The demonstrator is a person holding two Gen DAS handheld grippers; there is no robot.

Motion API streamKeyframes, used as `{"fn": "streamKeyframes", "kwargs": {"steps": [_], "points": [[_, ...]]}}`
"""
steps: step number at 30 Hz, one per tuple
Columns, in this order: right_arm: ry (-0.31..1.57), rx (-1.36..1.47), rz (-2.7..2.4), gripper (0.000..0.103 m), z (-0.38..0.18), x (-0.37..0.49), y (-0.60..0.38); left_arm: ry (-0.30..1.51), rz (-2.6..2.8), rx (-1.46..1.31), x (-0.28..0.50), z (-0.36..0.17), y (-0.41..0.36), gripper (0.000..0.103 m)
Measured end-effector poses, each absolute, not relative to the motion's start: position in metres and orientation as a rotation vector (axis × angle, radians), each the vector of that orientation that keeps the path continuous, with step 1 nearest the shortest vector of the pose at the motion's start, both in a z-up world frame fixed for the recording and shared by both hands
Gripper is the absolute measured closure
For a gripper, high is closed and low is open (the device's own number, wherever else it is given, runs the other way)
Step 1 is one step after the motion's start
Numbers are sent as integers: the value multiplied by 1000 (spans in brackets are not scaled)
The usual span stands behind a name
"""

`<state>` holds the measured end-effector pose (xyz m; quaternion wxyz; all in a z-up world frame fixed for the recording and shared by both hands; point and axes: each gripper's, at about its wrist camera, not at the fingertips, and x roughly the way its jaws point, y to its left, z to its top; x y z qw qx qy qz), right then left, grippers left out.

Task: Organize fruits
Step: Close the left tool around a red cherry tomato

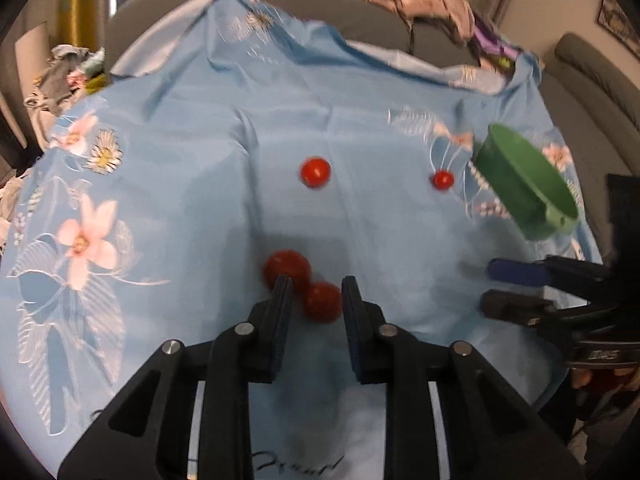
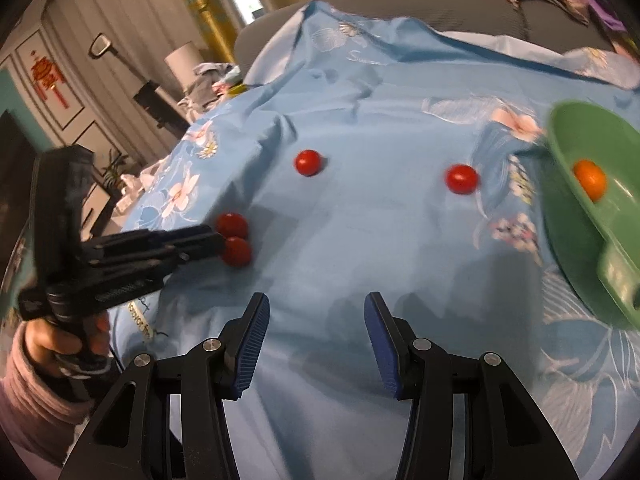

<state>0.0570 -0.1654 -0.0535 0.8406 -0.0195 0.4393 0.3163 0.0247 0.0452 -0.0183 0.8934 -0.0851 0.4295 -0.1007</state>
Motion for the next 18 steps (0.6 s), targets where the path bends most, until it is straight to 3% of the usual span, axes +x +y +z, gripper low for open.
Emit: {"fn": "streamKeyframes", "kwargs": {"steps": [3, 13, 18], "points": [[927, -71, 702, 53, -56, 61, -148, 898, -221, -174, 22, -18, 49, 80], [927, -82, 698, 53, -55, 59, -141, 988, -264, -79, 45, -47, 20, 65], [930, -73, 691, 53, -56, 60, -146, 999, -244, -40, 56, -54, 15, 70]]}}
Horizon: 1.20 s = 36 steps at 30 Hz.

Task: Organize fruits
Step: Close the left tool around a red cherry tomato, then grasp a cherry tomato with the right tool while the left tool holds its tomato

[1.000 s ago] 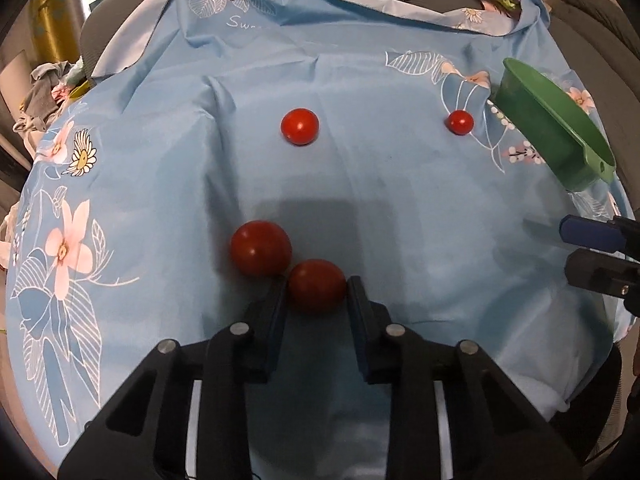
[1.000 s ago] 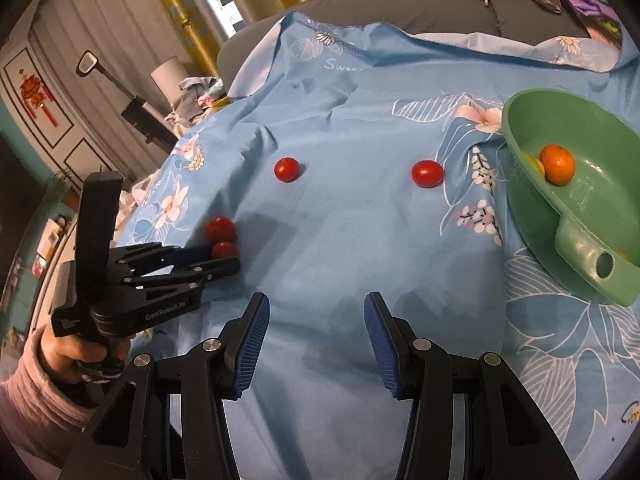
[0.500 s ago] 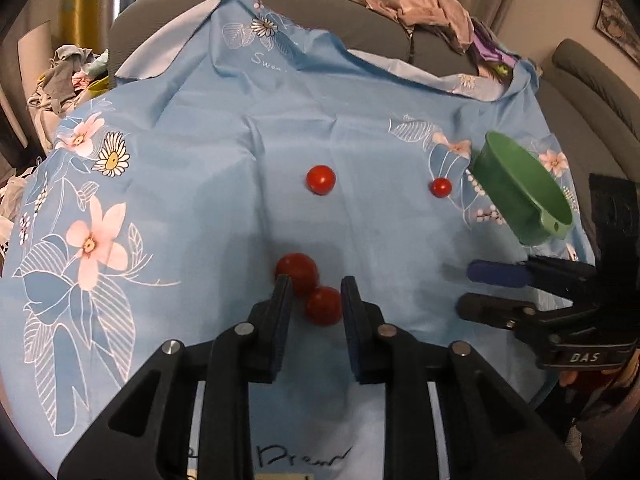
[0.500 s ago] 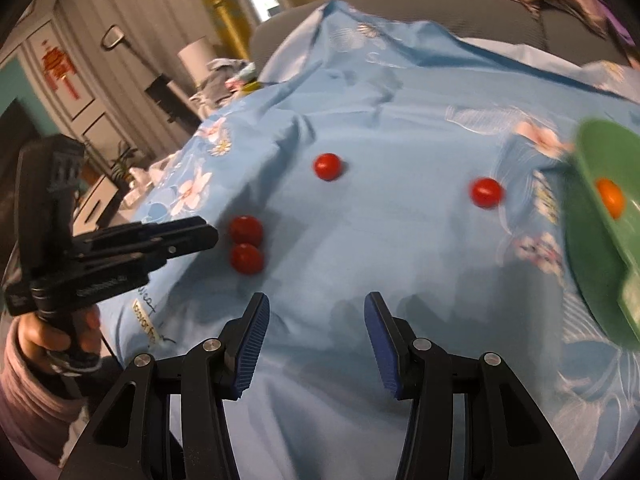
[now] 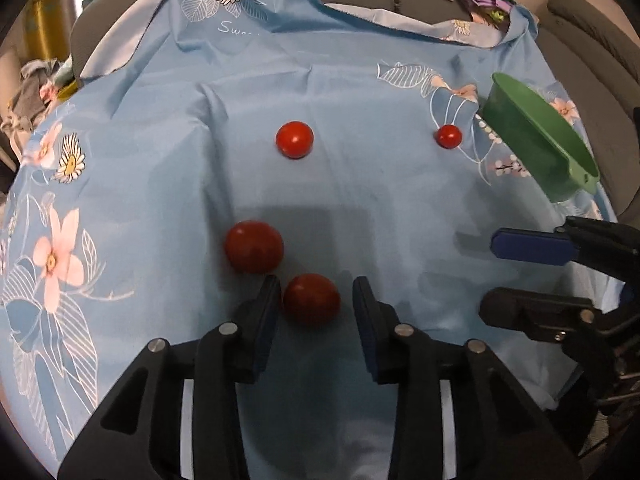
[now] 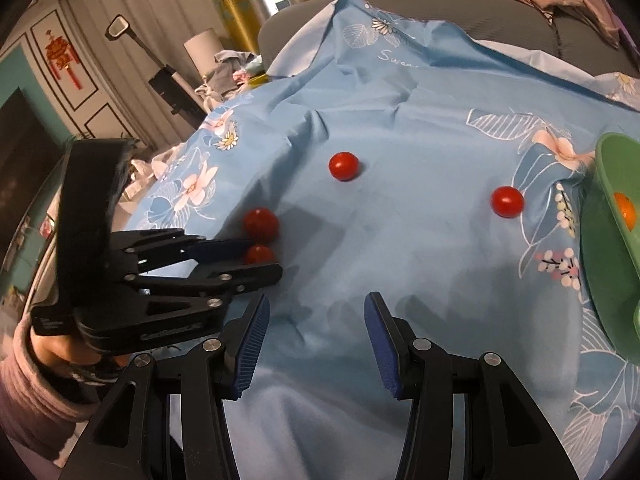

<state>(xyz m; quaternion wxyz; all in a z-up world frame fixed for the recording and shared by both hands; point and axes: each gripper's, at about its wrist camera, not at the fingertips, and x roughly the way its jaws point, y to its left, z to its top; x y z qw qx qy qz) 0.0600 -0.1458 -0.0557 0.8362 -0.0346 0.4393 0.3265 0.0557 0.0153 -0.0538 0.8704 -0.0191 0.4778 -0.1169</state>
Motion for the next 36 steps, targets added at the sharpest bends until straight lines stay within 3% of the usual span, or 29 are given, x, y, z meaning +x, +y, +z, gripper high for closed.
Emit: {"fn": "streamKeyframes", "kwargs": {"steps": [1, 14, 24, 36], "points": [[931, -69, 693, 53, -56, 61, -146, 1002, -243, -43, 56, -55, 17, 74], [931, -106, 716, 53, -58, 70, -136, 930, -252, -177, 37, -28, 51, 75], [890, -176, 783, 53, -47, 108, -90, 863, -200, -239, 28, -7, 82, 75], [945, -360, 823, 53, -72, 141, -28, 852, -214, -274, 28, -7, 97, 75]]}}
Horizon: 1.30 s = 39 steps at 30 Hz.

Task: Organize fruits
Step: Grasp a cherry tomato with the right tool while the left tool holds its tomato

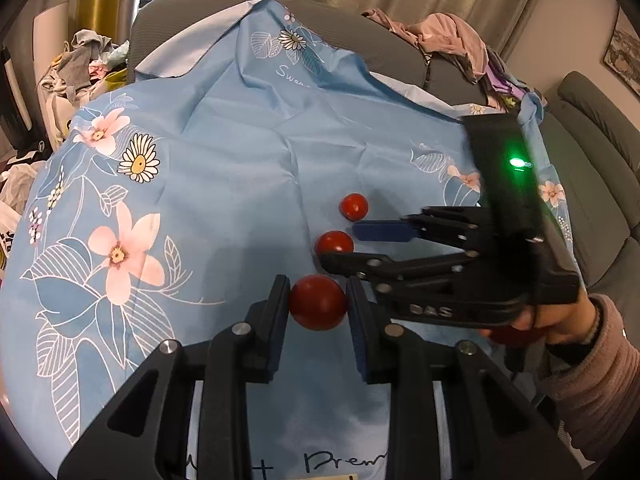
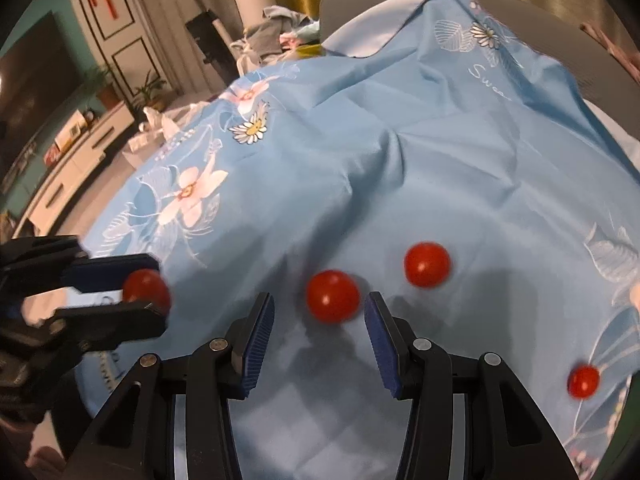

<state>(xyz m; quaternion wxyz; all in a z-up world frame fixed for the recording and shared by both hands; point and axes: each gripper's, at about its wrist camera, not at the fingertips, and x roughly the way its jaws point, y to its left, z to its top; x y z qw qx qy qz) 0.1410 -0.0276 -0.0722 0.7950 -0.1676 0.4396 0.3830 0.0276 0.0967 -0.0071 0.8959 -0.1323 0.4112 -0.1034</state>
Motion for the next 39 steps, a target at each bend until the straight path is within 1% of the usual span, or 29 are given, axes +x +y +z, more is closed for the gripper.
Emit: {"fn": "streamKeyframes", "kwargs": {"steps": [3, 4, 9, 18, 39], "points": [[964, -380, 818, 53, -79, 148, -22, 853, -217, -278, 28, -8, 98, 75], [969, -386, 812, 55, -81, 150, -21, 854, -217, -281, 28, -8, 99, 75], [981, -391, 801, 70, -87, 152, -21, 859, -220, -282, 29, -9, 99, 75], [945, -316, 781, 71, -69, 140, -39, 860, -219, -265, 25, -5, 90, 75], [823, -115, 702, 71, -14, 60, -141, 829, -266, -142, 3, 22, 35, 74]]}}
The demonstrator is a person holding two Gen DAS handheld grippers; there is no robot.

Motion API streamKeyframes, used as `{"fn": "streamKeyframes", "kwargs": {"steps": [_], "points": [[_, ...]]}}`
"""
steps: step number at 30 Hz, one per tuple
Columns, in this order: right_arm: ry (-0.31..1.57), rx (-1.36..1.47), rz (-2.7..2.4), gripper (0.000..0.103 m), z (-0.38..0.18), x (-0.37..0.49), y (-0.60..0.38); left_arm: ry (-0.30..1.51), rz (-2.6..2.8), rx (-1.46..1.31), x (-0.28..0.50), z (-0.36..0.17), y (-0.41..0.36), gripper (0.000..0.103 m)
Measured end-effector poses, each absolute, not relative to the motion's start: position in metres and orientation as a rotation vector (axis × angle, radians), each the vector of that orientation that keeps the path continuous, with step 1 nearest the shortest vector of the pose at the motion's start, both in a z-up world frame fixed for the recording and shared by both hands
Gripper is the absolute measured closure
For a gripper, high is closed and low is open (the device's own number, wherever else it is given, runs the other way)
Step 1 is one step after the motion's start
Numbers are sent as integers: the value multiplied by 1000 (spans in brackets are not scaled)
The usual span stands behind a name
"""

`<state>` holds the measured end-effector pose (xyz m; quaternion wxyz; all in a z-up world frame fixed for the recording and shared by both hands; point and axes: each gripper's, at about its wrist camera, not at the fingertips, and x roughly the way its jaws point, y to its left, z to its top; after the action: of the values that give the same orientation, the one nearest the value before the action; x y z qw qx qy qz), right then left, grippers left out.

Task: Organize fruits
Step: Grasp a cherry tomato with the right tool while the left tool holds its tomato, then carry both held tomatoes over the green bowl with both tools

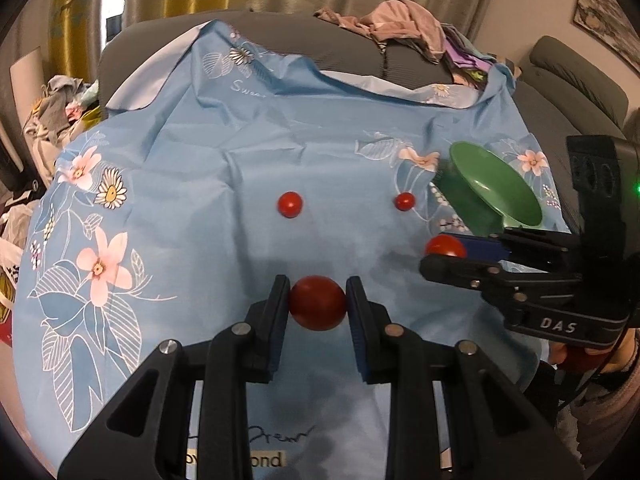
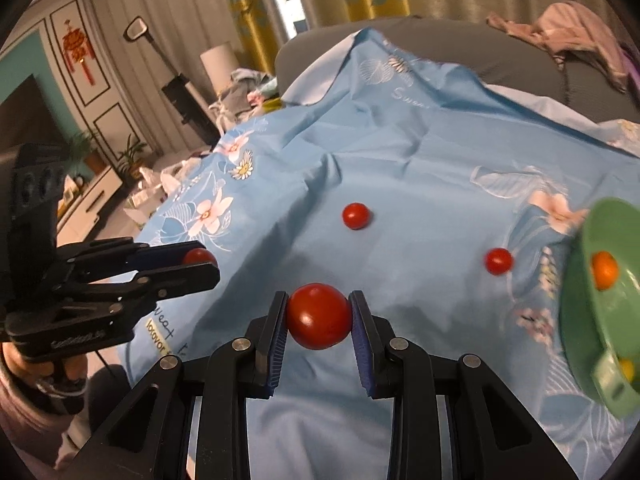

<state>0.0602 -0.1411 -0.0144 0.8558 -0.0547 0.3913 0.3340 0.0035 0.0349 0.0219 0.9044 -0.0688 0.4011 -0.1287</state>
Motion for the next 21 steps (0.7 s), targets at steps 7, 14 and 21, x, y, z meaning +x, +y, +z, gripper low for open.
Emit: {"fn": "streamKeyframes", "kwargs": {"steps": [7, 14, 21], "points": [[789, -77, 662, 71, -5, 46, -170, 815, -293, -110, -4, 32, 15, 74], [756, -33, 629, 71, 1, 36, -194, 804, -325, -73, -3, 42, -8, 74], [717, 10, 586, 71, 9, 33, -221, 798, -377, -16, 6, 50, -40, 74]]}}
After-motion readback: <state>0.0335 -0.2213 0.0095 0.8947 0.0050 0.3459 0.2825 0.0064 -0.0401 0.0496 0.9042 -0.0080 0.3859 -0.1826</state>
